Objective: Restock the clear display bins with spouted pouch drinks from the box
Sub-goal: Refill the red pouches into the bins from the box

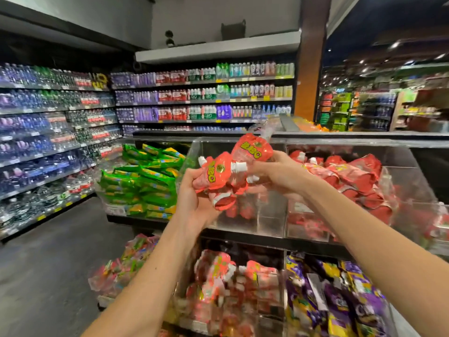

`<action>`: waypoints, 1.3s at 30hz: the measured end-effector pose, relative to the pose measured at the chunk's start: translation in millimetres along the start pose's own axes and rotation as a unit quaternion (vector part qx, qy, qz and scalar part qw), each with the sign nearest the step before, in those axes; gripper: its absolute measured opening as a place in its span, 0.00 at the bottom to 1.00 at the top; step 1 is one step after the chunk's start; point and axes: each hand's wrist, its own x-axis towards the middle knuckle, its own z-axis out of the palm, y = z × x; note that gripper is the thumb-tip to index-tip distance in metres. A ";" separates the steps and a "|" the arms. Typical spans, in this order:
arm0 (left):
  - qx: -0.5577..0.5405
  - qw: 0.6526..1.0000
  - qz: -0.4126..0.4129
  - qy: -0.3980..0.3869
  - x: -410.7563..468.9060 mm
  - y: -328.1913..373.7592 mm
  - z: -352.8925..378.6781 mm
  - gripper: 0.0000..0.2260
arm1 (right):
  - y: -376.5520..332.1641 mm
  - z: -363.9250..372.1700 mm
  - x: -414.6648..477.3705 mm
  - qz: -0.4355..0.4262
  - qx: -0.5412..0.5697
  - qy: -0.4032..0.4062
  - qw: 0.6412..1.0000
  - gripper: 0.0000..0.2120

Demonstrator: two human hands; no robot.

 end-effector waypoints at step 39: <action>0.252 0.954 -0.073 0.148 147.6 65.0 -32.2 0.08 | 18.6 -53.2 159.2 0.025 -0.592 0.132 0.794 0.15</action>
